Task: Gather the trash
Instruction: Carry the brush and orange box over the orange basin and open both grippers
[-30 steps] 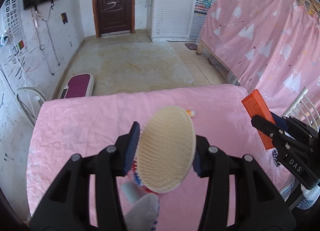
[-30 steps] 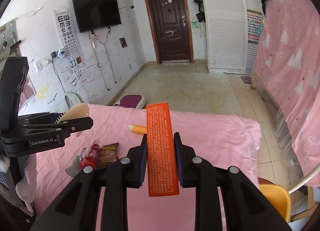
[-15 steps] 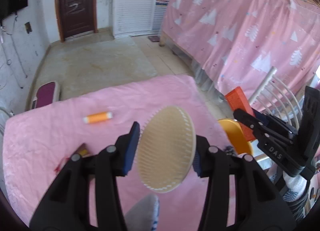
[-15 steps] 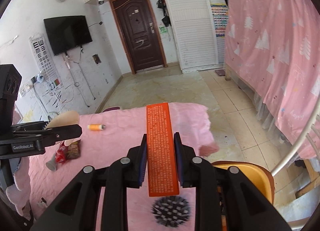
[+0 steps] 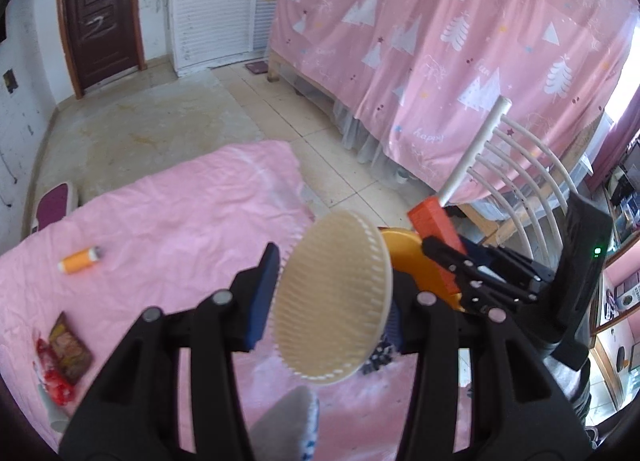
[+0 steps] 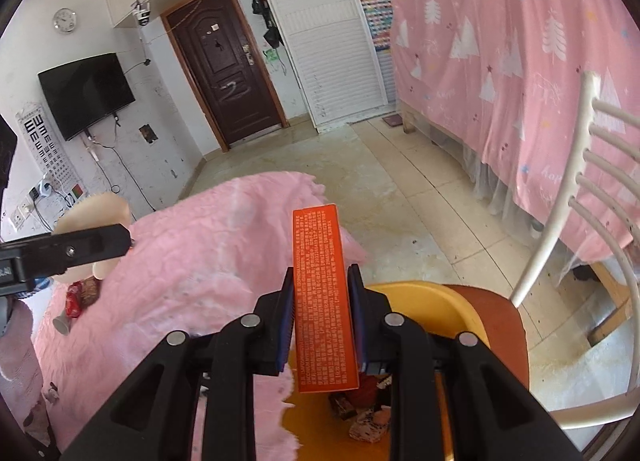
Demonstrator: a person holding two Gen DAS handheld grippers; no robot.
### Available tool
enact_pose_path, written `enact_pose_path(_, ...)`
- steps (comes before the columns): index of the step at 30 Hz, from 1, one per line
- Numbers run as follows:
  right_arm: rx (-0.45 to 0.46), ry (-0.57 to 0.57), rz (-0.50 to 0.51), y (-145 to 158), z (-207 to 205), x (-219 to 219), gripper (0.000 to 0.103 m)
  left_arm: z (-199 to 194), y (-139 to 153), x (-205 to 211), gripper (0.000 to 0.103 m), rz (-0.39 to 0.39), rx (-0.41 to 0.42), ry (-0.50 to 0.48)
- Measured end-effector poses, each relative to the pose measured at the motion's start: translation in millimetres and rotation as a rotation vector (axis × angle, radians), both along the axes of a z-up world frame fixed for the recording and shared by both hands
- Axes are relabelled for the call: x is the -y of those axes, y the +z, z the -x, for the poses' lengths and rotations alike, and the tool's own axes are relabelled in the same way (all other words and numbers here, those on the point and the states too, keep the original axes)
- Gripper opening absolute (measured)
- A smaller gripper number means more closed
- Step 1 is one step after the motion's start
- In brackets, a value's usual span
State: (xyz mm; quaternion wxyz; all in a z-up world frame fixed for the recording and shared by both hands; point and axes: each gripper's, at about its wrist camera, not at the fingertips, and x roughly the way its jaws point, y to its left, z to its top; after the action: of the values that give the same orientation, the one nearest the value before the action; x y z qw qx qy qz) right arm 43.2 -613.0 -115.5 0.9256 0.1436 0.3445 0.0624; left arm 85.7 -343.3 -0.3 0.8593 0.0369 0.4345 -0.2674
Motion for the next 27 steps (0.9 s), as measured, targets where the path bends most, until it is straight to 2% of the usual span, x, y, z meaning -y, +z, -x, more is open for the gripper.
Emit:
enact_pose_path(3,-0.031,-0.022,-0.009,-11,-1,4,0.018,1,-4,19,0.045,-0.004,-0.008,-0.031)
enact_pose_path(8,-0.026,-0.078,-0.027,-17,6,21,0.046,2,-7,50,0.045,-0.003,-0.018,-0.082)
enact_pose_path(12,-0.021,-0.113,-0.039,-17,10,39,0.049,4,-10,68,0.046,0.005,-0.03,-0.122)
enact_pose_path(13,-0.019,-0.121,-0.039,-17,12,42,0.05,5,-11,72,0.05,0.008,-0.032,-0.131)
enact_pose_path(14,-0.019,-0.123,-0.038,-16,13,43,0.051,5,-11,74,0.055,0.009,-0.031,-0.134)
enact_pose_path(15,-0.019,-0.126,-0.037,-16,15,43,0.051,6,-11,76,0.068,0.012,-0.023,-0.131)
enact_pose_path(16,-0.018,-0.129,-0.035,-16,16,43,0.051,7,-11,75,0.074,0.017,-0.01,-0.126)
enact_pose_path(19,-0.016,-0.141,-0.028,-14,17,43,0.051,7,-11,75,0.078,0.0,0.01,-0.114)
enact_pose_path(27,0.009,-0.12,0.002,3,14,24,0.051,3,-3,46,0.078,0.023,0.017,-0.062)
